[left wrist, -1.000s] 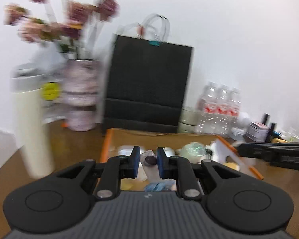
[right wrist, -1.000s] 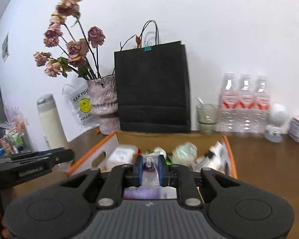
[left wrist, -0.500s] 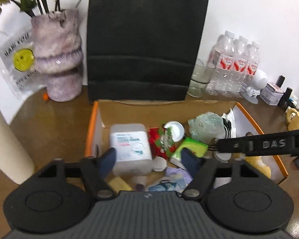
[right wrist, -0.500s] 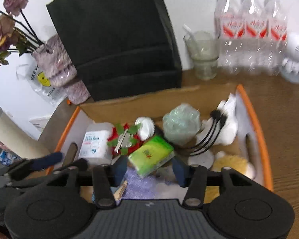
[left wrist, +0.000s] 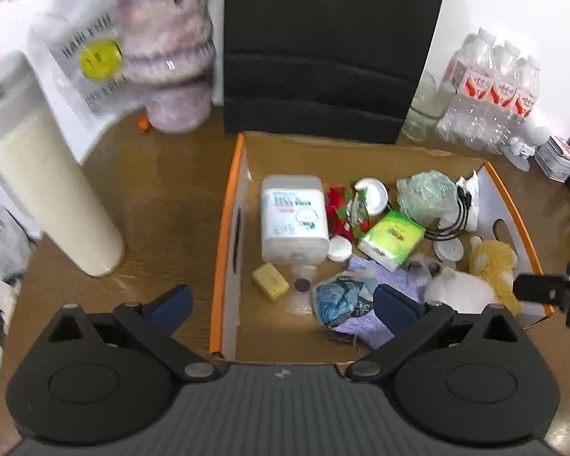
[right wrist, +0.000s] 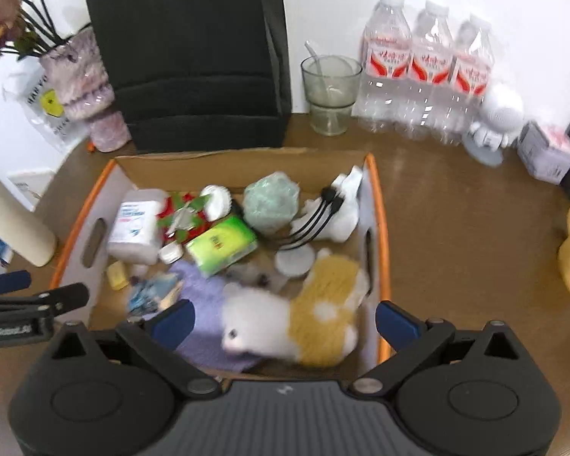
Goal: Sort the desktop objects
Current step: 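Withdraw both open tools from the box back over the table, then grasp the last clear packet with the left tool while the right tool grasps a small dark packet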
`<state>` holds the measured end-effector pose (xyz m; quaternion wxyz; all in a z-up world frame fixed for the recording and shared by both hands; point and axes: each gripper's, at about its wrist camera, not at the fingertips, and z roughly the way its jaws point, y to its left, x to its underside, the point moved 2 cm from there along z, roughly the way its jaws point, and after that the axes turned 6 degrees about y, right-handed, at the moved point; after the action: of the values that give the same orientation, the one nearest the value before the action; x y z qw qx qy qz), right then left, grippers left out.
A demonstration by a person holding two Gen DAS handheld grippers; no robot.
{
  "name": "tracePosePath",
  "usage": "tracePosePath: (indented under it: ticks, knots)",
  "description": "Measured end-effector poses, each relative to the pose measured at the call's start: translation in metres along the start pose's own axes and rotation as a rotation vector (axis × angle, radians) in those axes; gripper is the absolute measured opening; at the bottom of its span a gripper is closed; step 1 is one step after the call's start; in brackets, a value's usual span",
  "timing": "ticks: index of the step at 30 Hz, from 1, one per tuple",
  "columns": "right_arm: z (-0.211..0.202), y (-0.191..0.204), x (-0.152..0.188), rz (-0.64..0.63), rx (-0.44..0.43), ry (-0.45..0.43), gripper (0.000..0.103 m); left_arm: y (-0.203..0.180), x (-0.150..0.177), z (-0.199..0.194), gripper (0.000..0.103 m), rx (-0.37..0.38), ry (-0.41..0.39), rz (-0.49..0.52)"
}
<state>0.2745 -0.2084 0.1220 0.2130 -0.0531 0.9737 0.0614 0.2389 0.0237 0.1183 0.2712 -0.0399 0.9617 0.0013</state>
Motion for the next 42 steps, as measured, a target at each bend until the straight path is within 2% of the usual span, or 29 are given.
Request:
tracePosePath:
  ticks: [1, 2, 4, 6, 7, 8, 10, 13, 16, 20, 24, 27, 30, 32, 34, 35, 36, 38, 41, 42]
  knots:
    - [-0.005, 0.004, 0.006, -0.013, 0.003, -0.037, 0.101, -0.003, 0.006, -0.009, 0.103, -0.028, -0.068, 0.0]
    - [-0.013, 0.008, 0.013, -0.03, 0.012, -0.11, 0.101, -0.006, 0.01, -0.016, 0.103, -0.054, -0.138, 0.002]
    - [-0.03, 0.016, 0.029, -0.069, 0.034, -0.303, 0.101, -0.011, 0.025, -0.037, 0.103, -0.086, -0.336, 0.031]
    - [-0.044, 0.022, 0.054, -0.126, 0.06, -0.53, 0.102, -0.019, 0.041, -0.053, 0.103, -0.084, -0.497, 0.078]
    - [-0.047, 0.025, 0.065, -0.158, 0.06, -0.599, 0.102, -0.023, 0.051, -0.06, 0.103, -0.082, -0.573, 0.093]
    - [-0.048, 0.028, 0.072, -0.18, 0.056, -0.624, 0.103, -0.025, 0.059, -0.065, 0.103, -0.082, -0.617, 0.096]
    - [-0.045, 0.032, 0.08, -0.194, 0.061, -0.615, 0.103, -0.027, 0.073, -0.069, 0.103, -0.071, -0.657, 0.078]
    - [-0.041, 0.033, 0.09, -0.184, 0.047, -0.596, 0.102, -0.024, 0.085, -0.066, 0.103, -0.047, -0.638, 0.015]
    - [-0.039, 0.034, 0.101, -0.166, 0.038, -0.604, 0.102, -0.02, 0.092, -0.062, 0.103, 0.004, -0.595, 0.002]
    - [-0.034, 0.031, 0.123, -0.093, 0.011, -0.588, 0.102, -0.021, 0.108, -0.068, 0.103, -0.028, -0.549, 0.042]
    - [-0.031, 0.026, 0.182, -0.057, -0.073, -0.621, 0.103, -0.017, 0.162, -0.067, 0.103, -0.041, -0.514, 0.039]
    - [-0.021, 0.024, 0.222, -0.06, -0.085, -0.56, 0.102, -0.009, 0.204, -0.058, 0.103, -0.008, -0.435, -0.006]
    - [-0.018, 0.024, 0.251, -0.073, -0.102, -0.513, 0.1, -0.001, 0.241, -0.055, 0.103, 0.043, -0.402, -0.052]
    - [-0.018, 0.024, 0.265, -0.083, -0.092, -0.493, 0.098, 0.001, 0.256, -0.056, 0.103, 0.049, -0.384, -0.053]
    - [-0.012, 0.023, 0.273, -0.087, -0.106, -0.459, 0.092, 0.001, 0.263, -0.056, 0.103, 0.056, -0.391, -0.037]
    - [-0.007, 0.023, 0.272, -0.083, -0.129, -0.432, 0.081, 0.001, 0.263, -0.056, 0.103, 0.052, -0.39, -0.035]
    - [-0.001, 0.023, 0.269, -0.086, -0.148, -0.406, 0.065, 0.002, 0.261, -0.055, 0.103, 0.05, -0.392, -0.038]
    - [0.013, 0.025, 0.256, -0.078, -0.152, -0.365, 0.049, 0.004, 0.253, -0.053, 0.103, 0.059, -0.392, -0.043]
    - [0.028, 0.028, 0.223, -0.071, -0.147, -0.382, 0.042, 0.006, 0.244, -0.047, 0.097, 0.129, -0.378, -0.017]
    - [0.032, 0.028, 0.211, -0.063, -0.152, -0.388, 0.037, 0.008, 0.24, -0.044, 0.091, 0.161, -0.366, 0.001]
